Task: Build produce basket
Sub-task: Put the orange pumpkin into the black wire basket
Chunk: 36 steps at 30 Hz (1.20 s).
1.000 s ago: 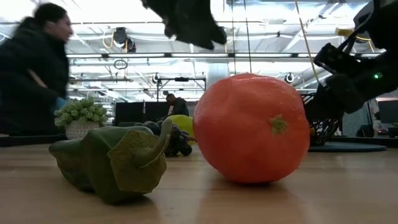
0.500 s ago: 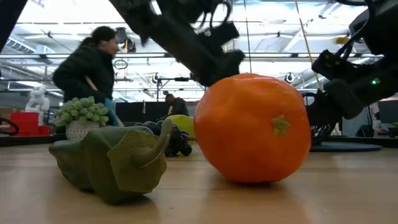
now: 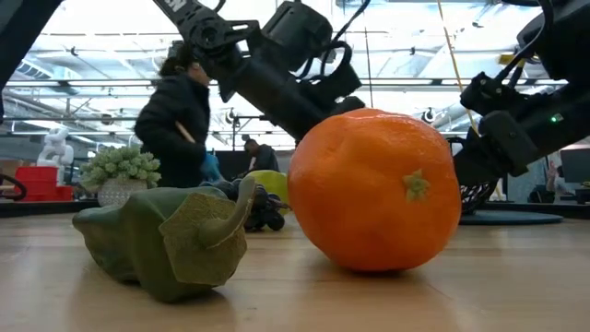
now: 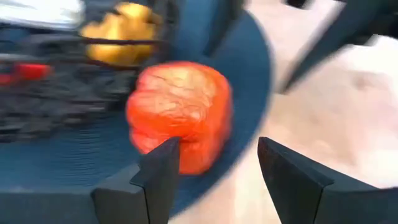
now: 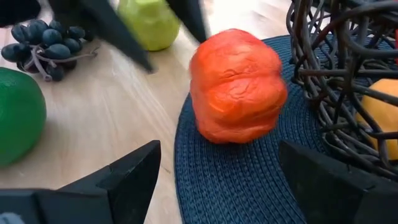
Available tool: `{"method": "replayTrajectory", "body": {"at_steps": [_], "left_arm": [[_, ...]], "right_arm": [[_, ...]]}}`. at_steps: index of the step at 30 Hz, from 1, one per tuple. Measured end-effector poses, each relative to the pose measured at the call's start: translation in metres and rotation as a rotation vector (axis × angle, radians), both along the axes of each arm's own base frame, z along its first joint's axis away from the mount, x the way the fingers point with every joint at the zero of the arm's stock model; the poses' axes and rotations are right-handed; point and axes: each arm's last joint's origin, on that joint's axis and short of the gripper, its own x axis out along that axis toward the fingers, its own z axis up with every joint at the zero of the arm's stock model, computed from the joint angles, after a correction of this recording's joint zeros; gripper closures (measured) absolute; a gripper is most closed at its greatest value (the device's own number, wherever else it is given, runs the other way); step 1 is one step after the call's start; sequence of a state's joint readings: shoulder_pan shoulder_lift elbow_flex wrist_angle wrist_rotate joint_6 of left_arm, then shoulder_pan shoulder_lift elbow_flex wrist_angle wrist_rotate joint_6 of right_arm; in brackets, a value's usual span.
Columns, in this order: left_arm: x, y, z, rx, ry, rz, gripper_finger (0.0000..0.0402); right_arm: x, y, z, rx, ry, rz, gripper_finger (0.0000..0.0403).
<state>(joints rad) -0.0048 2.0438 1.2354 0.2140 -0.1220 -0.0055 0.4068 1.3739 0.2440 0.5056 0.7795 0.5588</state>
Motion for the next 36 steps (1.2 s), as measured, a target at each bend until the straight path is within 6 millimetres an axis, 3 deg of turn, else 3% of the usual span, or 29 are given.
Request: {"method": "replayTrajectory", "body": {"at_steps": [7,11,18,29,36], "left_arm": [[0.002,-0.018,0.004,-0.075,-0.043,-0.153,0.0183],[-0.001,-0.028,0.011,-0.021,-0.032,-0.214,0.0183],[-0.010,-0.022,0.036,0.089,-0.033,-0.038,0.0183],[0.000,-0.008,0.004,0.037,-0.012,0.026,0.0183],[0.002,-0.008,-0.001,0.040,-0.018,0.025,0.0183]], "right_arm": [[0.001,0.001,0.000,-0.006,0.012,0.033,0.0085],[0.000,0.001,0.000,0.006,0.024,0.057,0.0085],[0.001,0.004,-0.001,0.046,0.048,0.120,0.0085],[-0.001,0.013,-0.002,0.208,0.044,0.205,0.0085],[-0.002,0.015,-0.002,0.195,0.022,0.165,0.0085]]}}
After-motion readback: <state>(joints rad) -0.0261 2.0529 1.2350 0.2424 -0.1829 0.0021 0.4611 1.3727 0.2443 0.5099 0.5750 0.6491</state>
